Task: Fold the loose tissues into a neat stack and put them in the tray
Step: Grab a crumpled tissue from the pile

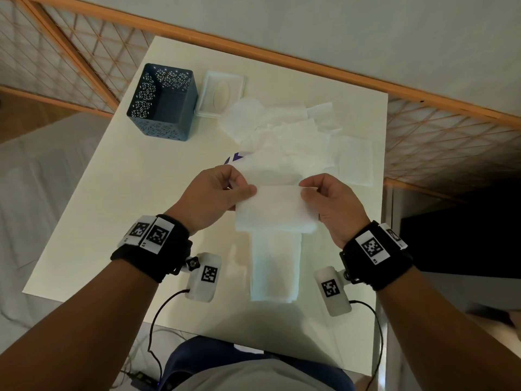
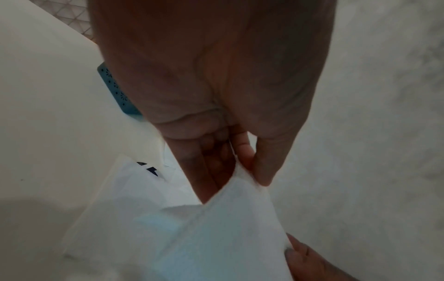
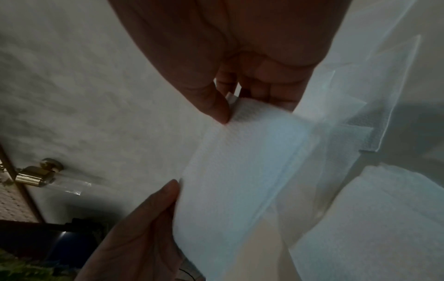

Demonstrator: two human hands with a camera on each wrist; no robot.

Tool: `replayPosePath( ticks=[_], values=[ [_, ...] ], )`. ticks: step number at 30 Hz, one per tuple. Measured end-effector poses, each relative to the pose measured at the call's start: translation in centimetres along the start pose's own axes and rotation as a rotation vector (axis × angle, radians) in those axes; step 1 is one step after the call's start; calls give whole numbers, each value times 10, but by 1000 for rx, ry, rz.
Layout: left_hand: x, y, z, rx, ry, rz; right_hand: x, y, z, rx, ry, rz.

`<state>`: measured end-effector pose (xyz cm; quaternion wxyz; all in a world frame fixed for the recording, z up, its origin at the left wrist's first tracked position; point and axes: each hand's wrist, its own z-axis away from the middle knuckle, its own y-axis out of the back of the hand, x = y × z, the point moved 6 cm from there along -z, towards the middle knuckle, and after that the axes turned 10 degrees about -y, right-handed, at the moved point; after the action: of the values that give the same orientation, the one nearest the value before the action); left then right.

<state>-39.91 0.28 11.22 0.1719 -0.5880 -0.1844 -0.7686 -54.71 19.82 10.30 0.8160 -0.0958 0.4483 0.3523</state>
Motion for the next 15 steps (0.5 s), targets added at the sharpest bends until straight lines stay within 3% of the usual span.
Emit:
replayPosePath(
  ticks=[4, 9, 15],
  values=[
    [-4, 5, 1, 81, 24, 78, -8, 5, -3, -66, 27, 96],
    [-16, 26, -5, 193, 26, 51, -10, -2, 0, -264, 67, 548],
    [-26, 27, -7, 156, 40, -13, 9, -48, 6, -569, 145, 980]
  ],
)
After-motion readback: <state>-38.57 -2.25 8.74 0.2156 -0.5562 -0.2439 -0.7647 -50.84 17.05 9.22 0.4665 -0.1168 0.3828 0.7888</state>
